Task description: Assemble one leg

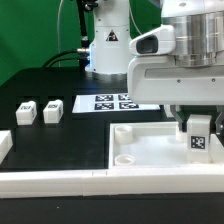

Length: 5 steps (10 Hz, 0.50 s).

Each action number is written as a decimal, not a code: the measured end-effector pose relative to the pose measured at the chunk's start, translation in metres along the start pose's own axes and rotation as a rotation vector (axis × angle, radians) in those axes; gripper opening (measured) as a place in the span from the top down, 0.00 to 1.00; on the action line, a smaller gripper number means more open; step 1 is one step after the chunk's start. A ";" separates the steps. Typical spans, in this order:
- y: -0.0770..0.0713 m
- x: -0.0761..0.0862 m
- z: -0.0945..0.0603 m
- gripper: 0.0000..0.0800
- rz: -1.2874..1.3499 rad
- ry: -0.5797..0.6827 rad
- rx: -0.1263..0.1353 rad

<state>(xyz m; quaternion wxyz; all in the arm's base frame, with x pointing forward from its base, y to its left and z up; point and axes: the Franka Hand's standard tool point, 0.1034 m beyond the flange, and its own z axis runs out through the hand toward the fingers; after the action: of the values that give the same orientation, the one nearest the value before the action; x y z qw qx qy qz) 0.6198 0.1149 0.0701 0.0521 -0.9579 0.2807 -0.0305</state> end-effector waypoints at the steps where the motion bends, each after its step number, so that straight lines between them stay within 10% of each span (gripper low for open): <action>1: -0.001 -0.001 0.000 0.64 0.134 0.000 0.000; 5: -0.004 -0.005 0.001 0.64 0.687 -0.013 0.011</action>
Offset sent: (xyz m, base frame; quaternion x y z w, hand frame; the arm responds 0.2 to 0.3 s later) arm -0.0056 0.0010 -0.0012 -0.0188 -0.0110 0.3465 0.9378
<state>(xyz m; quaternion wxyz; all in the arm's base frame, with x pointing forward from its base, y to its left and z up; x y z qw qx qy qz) 0.6179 0.1207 0.0694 0.0664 -0.8072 0.5866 -0.0064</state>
